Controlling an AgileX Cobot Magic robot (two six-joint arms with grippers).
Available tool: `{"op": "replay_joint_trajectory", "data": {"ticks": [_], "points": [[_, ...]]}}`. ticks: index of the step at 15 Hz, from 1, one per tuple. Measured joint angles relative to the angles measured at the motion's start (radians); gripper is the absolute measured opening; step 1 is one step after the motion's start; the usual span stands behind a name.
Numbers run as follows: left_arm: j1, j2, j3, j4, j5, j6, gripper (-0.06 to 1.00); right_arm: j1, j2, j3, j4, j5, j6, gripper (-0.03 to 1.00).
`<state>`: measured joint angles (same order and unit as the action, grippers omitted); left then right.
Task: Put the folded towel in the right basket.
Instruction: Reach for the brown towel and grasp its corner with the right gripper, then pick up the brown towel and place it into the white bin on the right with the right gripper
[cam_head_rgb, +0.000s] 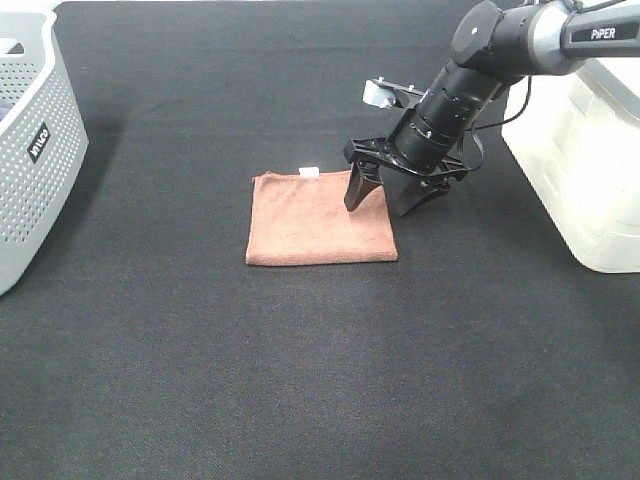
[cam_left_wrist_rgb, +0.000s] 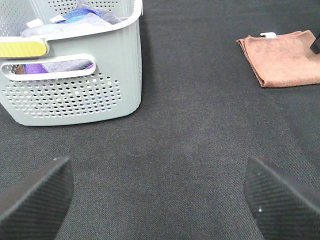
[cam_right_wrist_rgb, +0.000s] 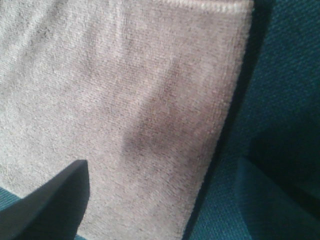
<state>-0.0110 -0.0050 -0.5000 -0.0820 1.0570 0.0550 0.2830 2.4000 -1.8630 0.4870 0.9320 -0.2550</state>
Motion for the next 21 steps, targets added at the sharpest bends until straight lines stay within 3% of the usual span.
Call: {"op": "replay_joint_trajectory", "data": {"ticks": [3, 5, 6, 8, 10, 11, 16, 21], "points": [[0.0, 0.0, 0.0, 0.0, 0.0, 0.0, 0.88, 0.0, 0.022, -0.004, 0.037, -0.003, -0.014, 0.73], [0.0, 0.0, 0.0, 0.0, 0.0, 0.0, 0.88, 0.0, 0.031, -0.004, 0.089, -0.006, -0.052, 0.56], [0.0, 0.0, 0.0, 0.0, 0.0, 0.0, 0.88, 0.0, 0.031, -0.004, 0.089, -0.006, -0.052, 0.56], [0.0, 0.0, 0.0, 0.0, 0.0, 0.0, 0.88, 0.0, 0.034, -0.004, 0.102, -0.011, -0.054, 0.34], [0.0, 0.0, 0.0, 0.0, 0.0, 0.0, 0.88, 0.0, 0.034, -0.004, 0.1, -0.011, -0.06, 0.04], [0.0, 0.0, 0.0, 0.0, 0.0, 0.0, 0.88, 0.0, 0.034, -0.004, 0.1, -0.011, -0.06, 0.0], [0.0, 0.0, 0.0, 0.0, 0.0, 0.0, 0.88, 0.0, -0.002, -0.075, 0.047, 0.048, -0.052, 0.0], [0.0, 0.0, 0.0, 0.0, 0.0, 0.0, 0.88, 0.0, -0.145, -0.23, -0.091, 0.236, 0.011, 0.0]]}}
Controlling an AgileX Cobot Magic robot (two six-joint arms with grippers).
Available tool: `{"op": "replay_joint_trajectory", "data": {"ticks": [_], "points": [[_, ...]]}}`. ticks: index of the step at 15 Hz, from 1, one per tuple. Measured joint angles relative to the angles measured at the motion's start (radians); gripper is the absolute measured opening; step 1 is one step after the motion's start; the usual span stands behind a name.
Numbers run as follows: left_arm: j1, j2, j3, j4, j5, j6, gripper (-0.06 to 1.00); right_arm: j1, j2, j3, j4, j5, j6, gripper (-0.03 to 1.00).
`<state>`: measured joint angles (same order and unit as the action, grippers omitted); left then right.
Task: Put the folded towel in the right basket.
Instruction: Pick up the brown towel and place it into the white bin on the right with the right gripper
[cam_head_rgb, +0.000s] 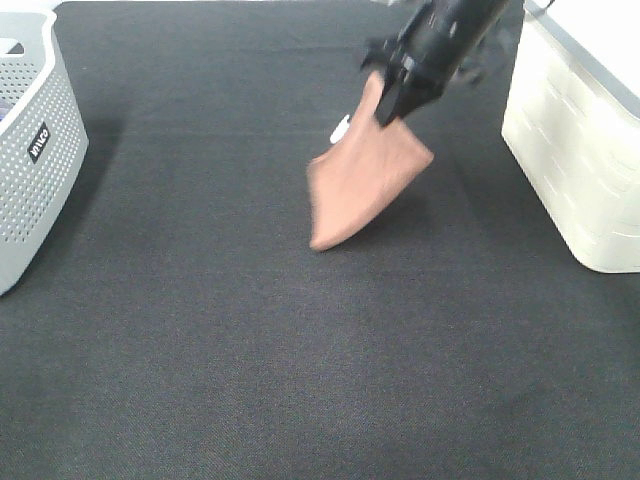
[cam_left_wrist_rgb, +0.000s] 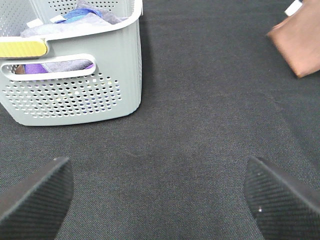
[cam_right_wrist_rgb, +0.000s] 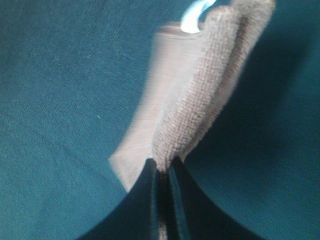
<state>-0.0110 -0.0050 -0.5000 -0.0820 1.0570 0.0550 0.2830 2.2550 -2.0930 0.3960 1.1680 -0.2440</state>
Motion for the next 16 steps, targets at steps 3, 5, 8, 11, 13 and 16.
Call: {"op": "replay_joint_trajectory", "data": {"ticks": [3, 5, 8, 11, 13, 16], "points": [[0.0, 0.0, 0.0, 0.0, 0.0, 0.0, 0.88, 0.0, -0.067, -0.08, -0.127, 0.041, 0.051, 0.0], [0.0, 0.0, 0.0, 0.0, 0.0, 0.0, 0.88, 0.0, -0.138, -0.122, -0.207, 0.043, 0.089, 0.0], [0.0, 0.0, 0.0, 0.0, 0.0, 0.0, 0.88, -0.005, -0.247, -0.14, -0.317, 0.047, 0.104, 0.0], [0.0, 0.0, 0.0, 0.0, 0.0, 0.0, 0.88, -0.094, -0.359, -0.139, -0.328, 0.048, 0.105, 0.0], [0.0, 0.0, 0.0, 0.0, 0.0, 0.0, 0.88, -0.201, -0.398, -0.139, -0.318, 0.048, 0.105, 0.0], [0.0, 0.0, 0.0, 0.0, 0.0, 0.0, 0.88, -0.415, -0.406, -0.128, -0.229, 0.049, 0.088, 0.0]]}}
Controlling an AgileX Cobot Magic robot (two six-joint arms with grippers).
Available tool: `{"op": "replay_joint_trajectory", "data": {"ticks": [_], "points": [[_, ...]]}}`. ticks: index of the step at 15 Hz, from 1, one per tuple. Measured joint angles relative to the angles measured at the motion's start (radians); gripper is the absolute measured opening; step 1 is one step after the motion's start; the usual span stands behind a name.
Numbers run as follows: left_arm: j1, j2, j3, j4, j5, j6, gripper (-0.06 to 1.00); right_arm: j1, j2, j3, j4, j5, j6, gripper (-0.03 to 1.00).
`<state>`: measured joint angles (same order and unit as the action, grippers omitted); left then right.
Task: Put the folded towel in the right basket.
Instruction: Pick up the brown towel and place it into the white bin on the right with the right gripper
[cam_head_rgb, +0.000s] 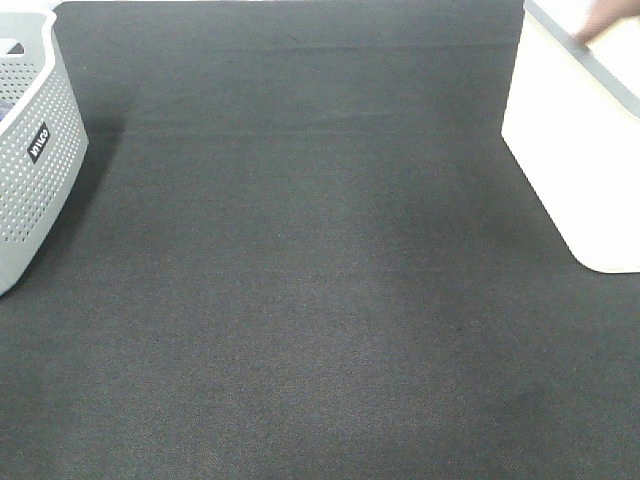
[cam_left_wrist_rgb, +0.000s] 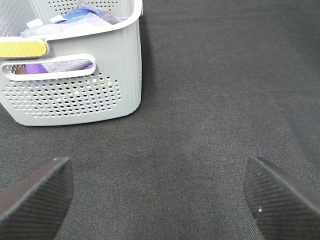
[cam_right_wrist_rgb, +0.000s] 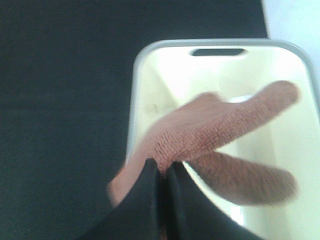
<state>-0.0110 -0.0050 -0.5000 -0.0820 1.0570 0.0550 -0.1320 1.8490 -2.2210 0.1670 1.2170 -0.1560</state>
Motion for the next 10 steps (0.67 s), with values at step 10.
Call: {"op": "replay_joint_trajectory", "data": {"ticks": [10], "points": [[0.0, 0.0, 0.0, 0.0, 0.0, 0.0, 0.88, -0.119, 0.171, 0.105, 0.093, 0.005, 0.025, 0.17]]}}
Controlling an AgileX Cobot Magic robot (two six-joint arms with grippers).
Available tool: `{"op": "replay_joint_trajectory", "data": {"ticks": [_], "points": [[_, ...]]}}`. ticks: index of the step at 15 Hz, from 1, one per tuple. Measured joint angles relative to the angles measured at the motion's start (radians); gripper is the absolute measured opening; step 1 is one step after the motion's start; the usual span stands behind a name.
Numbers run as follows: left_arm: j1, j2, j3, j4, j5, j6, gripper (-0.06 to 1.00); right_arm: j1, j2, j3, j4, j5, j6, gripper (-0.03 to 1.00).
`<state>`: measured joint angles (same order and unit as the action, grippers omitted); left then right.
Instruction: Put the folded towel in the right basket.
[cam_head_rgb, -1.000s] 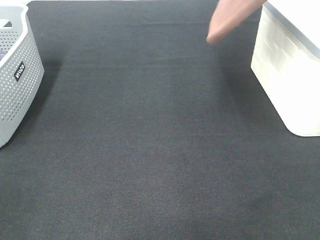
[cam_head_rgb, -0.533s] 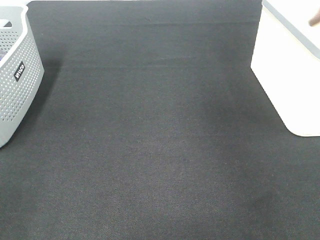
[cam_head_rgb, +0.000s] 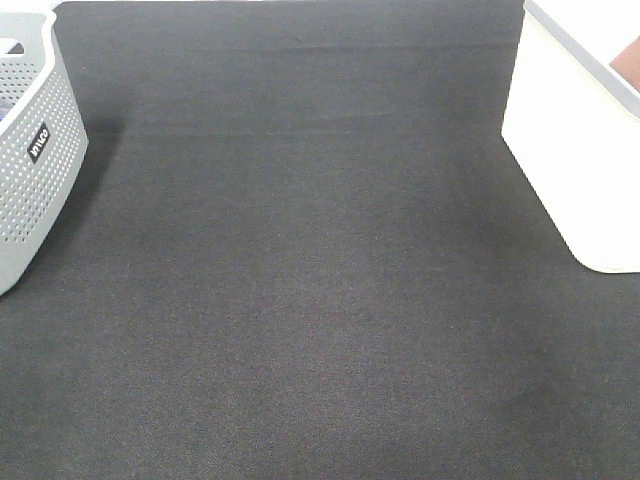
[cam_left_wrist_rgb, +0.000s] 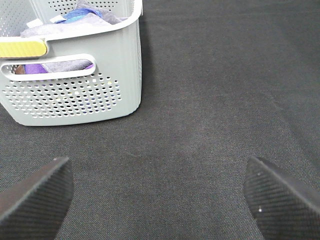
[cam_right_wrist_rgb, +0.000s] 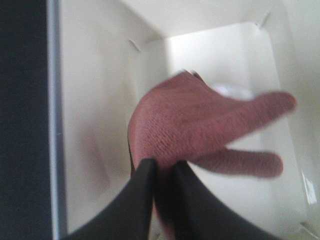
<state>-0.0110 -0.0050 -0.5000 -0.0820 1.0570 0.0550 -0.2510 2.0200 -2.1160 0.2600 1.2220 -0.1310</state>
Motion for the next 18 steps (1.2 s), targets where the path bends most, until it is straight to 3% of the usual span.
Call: {"op": "replay_joint_trajectory", "data": {"ticks": [2, 4, 10, 14, 18], "points": [[0.0, 0.0, 0.0, 0.0, 0.0, 0.0, 0.88, 0.0, 0.003, 0.0, -0.031, 0.0, 0.063, 0.46], [0.0, 0.0, 0.0, 0.0, 0.0, 0.0, 0.88, 0.011, -0.011, 0.0, -0.01, 0.0, 0.071, 0.6], [0.0, 0.0, 0.0, 0.0, 0.0, 0.0, 0.88, 0.212, -0.101, 0.0, -0.022, 0.0, 0.063, 0.62], [0.0, 0.0, 0.0, 0.0, 0.0, 0.0, 0.88, 0.365, -0.158, 0.0, -0.108, 0.001, 0.123, 0.62], [0.0, 0.0, 0.0, 0.0, 0.0, 0.0, 0.88, 0.405, -0.247, 0.093, -0.166, 0.001, 0.149, 0.62]]}}
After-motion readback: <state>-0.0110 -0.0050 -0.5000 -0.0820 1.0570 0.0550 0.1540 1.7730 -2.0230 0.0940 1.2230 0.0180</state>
